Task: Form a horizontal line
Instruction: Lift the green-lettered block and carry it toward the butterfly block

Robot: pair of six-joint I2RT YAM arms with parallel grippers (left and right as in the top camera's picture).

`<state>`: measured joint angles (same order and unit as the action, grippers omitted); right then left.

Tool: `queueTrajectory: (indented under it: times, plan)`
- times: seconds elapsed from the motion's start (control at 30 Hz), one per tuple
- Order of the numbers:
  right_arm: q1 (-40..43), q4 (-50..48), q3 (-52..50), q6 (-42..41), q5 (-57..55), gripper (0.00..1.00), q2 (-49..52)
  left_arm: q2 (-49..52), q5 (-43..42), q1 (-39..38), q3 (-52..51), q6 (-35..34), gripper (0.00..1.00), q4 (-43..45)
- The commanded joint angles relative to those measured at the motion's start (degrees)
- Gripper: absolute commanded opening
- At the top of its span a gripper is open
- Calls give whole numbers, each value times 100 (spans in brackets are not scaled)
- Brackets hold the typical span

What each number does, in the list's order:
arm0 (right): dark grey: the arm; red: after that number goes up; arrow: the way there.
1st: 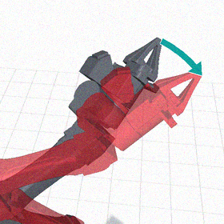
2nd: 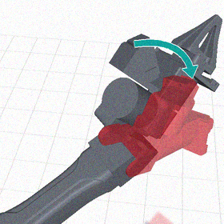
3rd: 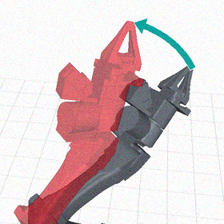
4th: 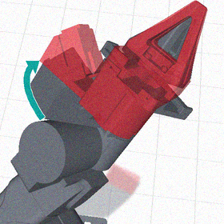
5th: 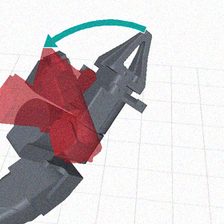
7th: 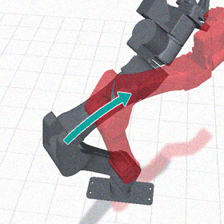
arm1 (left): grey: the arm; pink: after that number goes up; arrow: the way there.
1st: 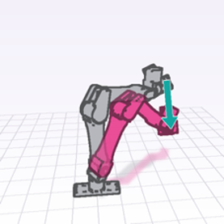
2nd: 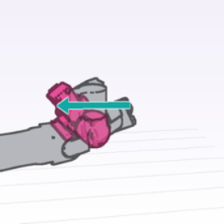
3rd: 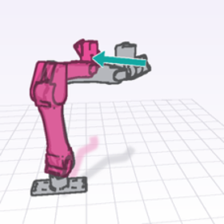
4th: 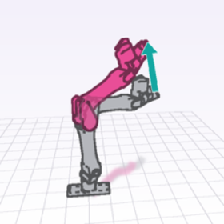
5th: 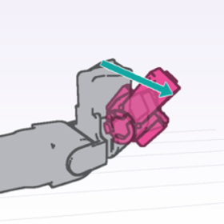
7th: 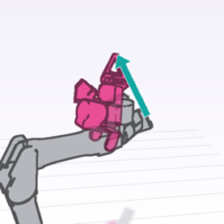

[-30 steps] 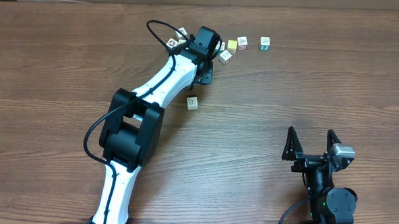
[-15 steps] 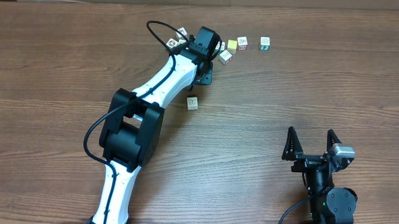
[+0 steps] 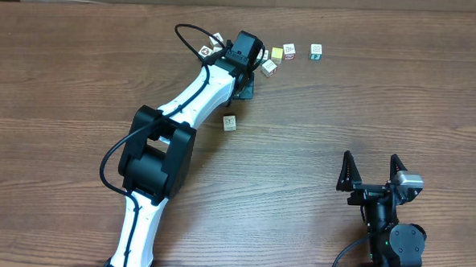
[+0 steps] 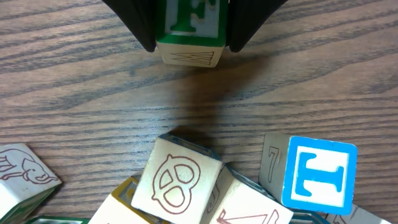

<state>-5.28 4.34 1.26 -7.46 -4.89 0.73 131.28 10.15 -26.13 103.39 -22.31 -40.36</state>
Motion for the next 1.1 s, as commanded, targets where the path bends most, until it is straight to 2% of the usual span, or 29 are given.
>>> queueTrajectory:
  times: [0.0,0.17,0.33,0.63,0.77,0.97,1.07]
  plan:
    - [15,-20,-81,26,9,100,-57,7,79,4,199,24,22,-79]
    - [15,-20,-81,26,9,100,-57,-85,79,-52,420,-15,22,-363]
    - [15,-20,-81,26,9,100,-57,-260,79,-146,442,-444,24,-496]
    - [15,-20,-81,26,7,100,-57,-372,111,-439,442,-785,25,-634]
    - [15,-20,-81,26,9,100,-57,-372,313,-586,439,-1209,20,-743]
    - [15,-20,-81,26,9,100,-57,-369,669,-811,439,-2127,23,-1078]
    - [15,-20,-81,26,9,100,-57,-369,699,-918,439,-2350,23,-1193]
